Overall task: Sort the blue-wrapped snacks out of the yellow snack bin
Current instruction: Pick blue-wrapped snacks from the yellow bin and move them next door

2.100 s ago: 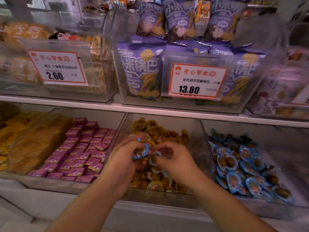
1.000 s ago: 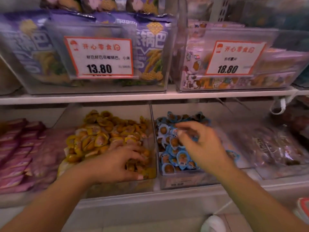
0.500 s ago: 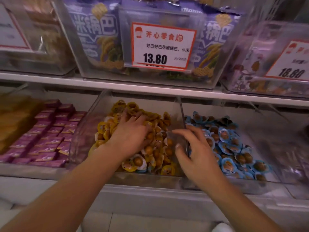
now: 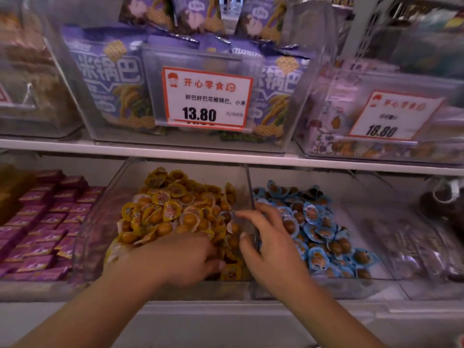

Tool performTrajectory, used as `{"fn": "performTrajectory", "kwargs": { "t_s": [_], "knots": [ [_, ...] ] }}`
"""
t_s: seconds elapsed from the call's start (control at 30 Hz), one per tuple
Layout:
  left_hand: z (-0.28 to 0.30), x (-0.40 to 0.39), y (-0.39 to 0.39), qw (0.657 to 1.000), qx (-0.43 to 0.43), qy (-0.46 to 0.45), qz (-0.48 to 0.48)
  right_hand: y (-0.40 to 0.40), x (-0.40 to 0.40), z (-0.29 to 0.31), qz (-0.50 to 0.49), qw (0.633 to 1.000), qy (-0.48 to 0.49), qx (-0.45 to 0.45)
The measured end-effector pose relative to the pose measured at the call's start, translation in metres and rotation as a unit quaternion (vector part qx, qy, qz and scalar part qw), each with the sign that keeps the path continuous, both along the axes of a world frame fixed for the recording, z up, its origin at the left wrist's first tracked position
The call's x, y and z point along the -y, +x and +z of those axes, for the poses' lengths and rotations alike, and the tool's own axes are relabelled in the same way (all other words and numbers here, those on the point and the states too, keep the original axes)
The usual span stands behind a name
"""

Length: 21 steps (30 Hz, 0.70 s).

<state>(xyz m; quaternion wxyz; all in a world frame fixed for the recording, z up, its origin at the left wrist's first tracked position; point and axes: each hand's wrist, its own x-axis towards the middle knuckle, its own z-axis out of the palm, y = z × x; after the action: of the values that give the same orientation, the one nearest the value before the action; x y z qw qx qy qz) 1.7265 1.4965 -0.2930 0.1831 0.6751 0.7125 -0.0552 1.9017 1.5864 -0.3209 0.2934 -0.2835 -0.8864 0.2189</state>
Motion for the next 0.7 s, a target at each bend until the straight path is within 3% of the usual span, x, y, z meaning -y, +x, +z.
{"fn": "performTrajectory", "kwargs": {
  "t_s": [0.1, 0.23, 0.4, 0.7],
  "knots": [
    [-0.001, 0.0, 0.001, 0.999, -0.043, -0.024, 0.001, 0.001, 0.001, 0.001, 0.003, 1.0, -0.004, 0.007],
    [0.003, 0.003, -0.009, 0.996, 0.002, -0.083, 0.023, 0.0, 0.003, -0.001, -0.006, 1.0, 0.004, 0.026],
    [0.0, -0.005, -0.007, 0.991, -0.008, -0.133, 0.017, -0.001, 0.005, -0.001, -0.019, 0.999, 0.006, 0.034],
    [-0.012, -0.024, 0.0, 0.987, 0.016, -0.158, -0.001, -0.003, 0.005, -0.003, -0.029, 0.999, 0.016, 0.035]
  ]
}}
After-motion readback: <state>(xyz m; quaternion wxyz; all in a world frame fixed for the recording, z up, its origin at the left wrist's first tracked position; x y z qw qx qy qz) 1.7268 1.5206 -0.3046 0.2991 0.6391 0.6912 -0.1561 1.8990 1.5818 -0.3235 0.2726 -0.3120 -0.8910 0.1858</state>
